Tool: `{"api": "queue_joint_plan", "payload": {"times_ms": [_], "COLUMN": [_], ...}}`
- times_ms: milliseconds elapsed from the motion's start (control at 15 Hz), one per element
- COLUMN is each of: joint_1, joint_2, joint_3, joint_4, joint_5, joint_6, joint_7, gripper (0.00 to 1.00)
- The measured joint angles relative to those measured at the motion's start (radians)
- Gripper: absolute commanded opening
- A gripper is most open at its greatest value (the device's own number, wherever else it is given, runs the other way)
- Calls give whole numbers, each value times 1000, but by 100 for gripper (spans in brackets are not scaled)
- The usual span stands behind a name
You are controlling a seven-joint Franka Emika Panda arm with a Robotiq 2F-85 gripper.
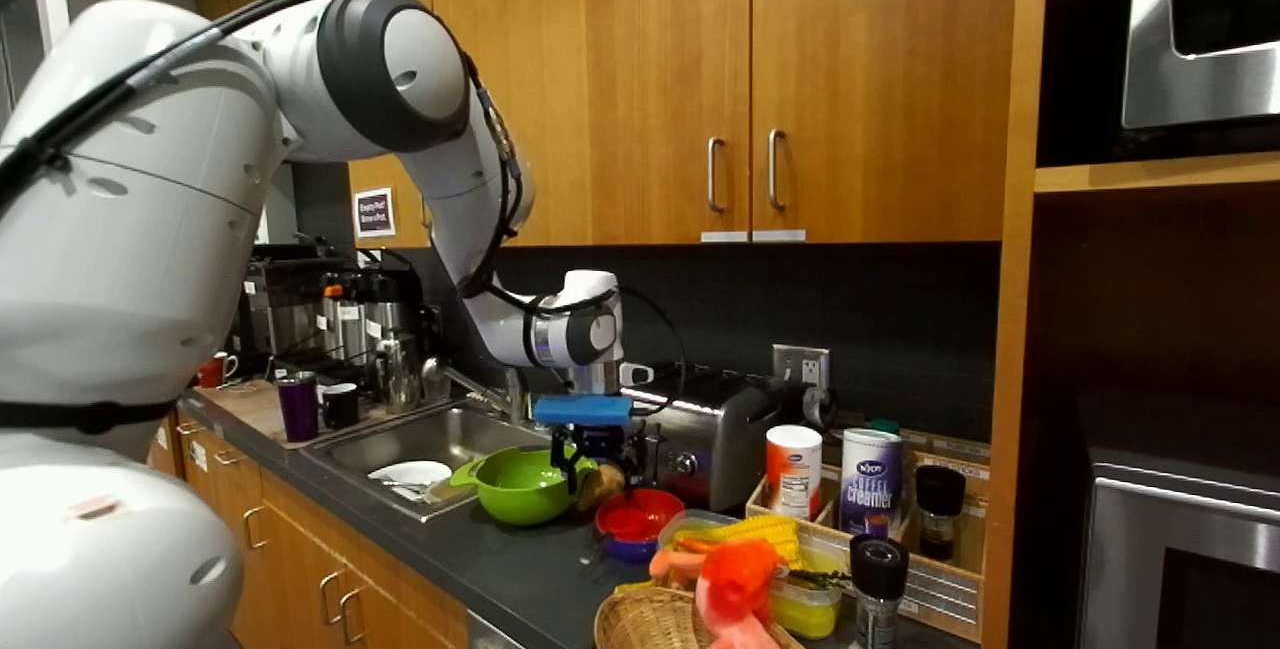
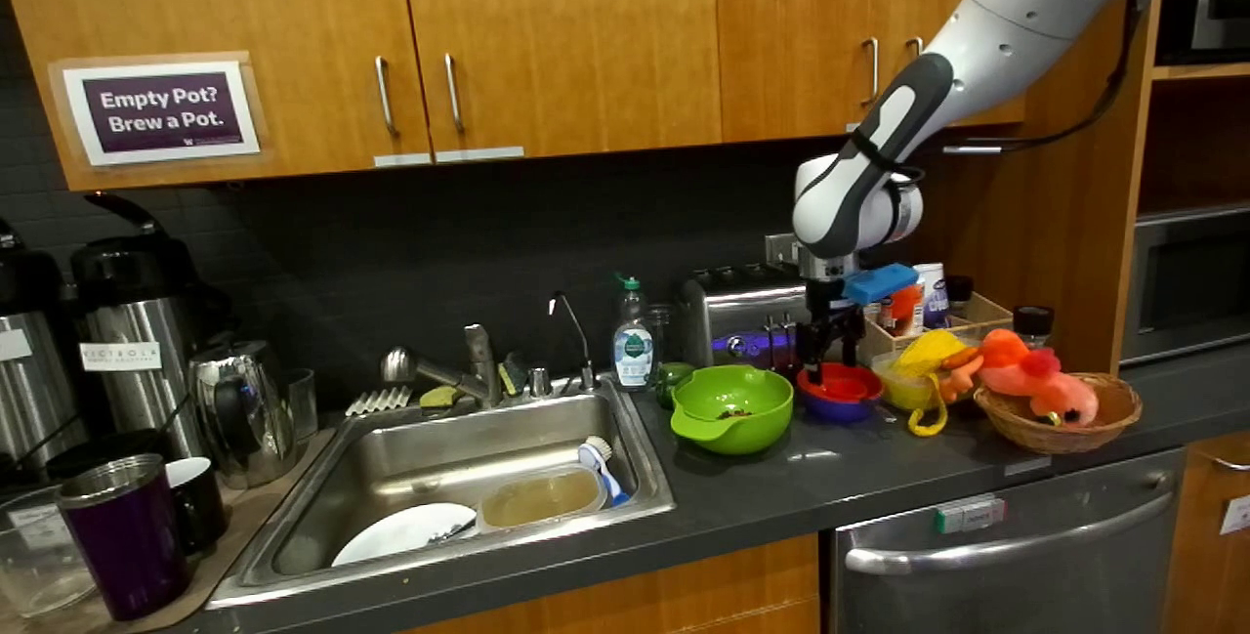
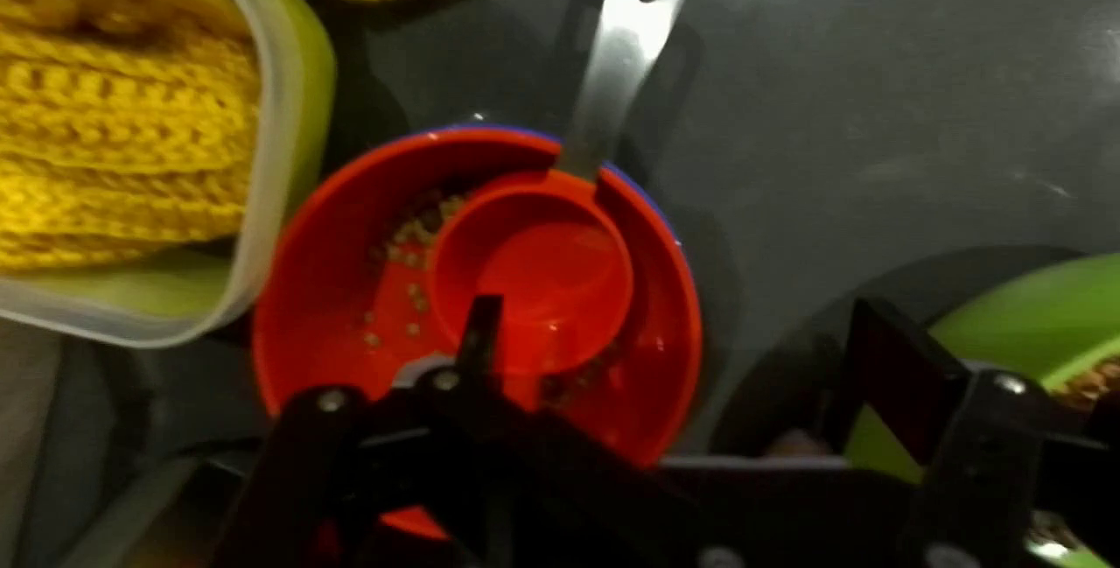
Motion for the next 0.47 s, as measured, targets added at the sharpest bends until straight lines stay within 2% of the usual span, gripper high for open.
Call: {"api": "queue_joint_plan", "payload": {"times_ms": [133,467], "joint_1": [-24,-26], "joint_2": [-1,2], "joint_3": [44,44], "joint_4": [-4,-5], "joint_5": [133,142], "joint_6": [44,45], "joint_7": [-126,-135], "gripper": [100,100]}}
